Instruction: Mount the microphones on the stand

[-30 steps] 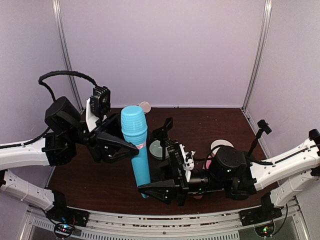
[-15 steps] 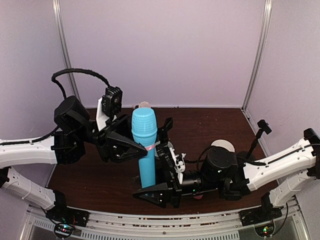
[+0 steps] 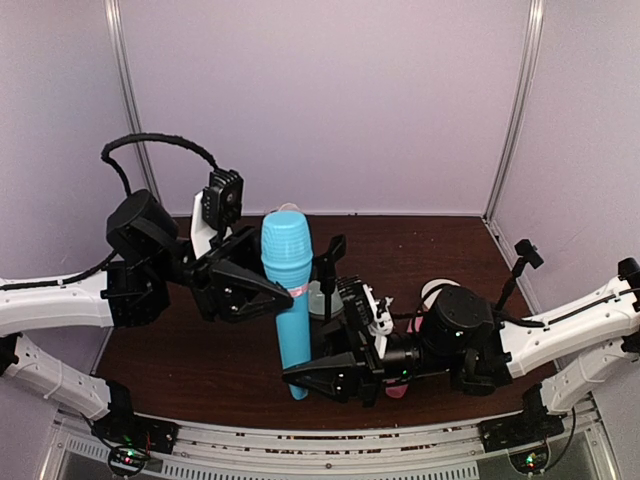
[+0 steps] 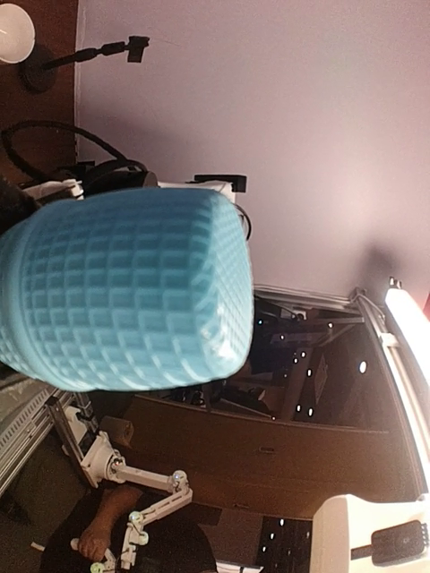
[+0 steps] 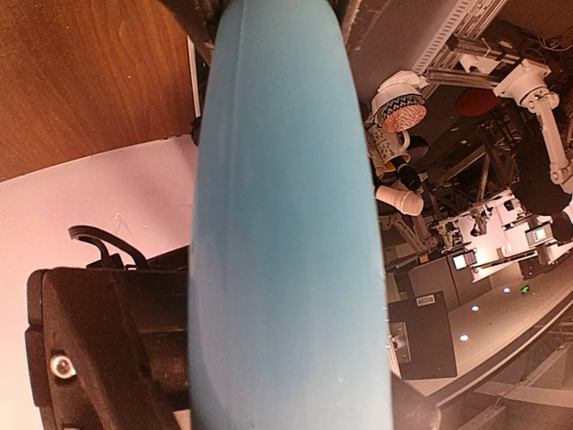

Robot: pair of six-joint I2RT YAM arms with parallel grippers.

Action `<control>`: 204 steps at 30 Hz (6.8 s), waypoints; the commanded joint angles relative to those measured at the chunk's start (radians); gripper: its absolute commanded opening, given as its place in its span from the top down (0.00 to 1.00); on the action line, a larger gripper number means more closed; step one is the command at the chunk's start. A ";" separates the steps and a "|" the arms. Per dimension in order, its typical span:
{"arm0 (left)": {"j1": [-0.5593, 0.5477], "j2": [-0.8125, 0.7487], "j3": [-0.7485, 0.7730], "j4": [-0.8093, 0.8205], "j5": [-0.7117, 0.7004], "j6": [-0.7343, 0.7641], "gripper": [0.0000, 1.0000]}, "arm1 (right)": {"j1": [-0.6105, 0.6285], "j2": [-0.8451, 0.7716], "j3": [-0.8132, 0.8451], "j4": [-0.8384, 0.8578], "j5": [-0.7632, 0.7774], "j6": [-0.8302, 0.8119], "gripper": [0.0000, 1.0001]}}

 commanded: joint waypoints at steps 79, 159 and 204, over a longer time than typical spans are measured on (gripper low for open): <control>-0.021 0.033 0.243 -1.006 -0.665 0.660 0.79 | -0.100 -0.677 -0.263 -0.697 0.837 -0.133 1.00; -0.017 0.058 0.200 -0.873 -0.462 0.719 1.00 | -0.135 -0.353 -0.223 -0.374 0.510 -0.377 1.00; -0.053 -0.097 -0.123 -0.534 -0.790 0.468 0.29 | -0.135 -0.289 -0.094 -0.531 0.520 -0.379 1.00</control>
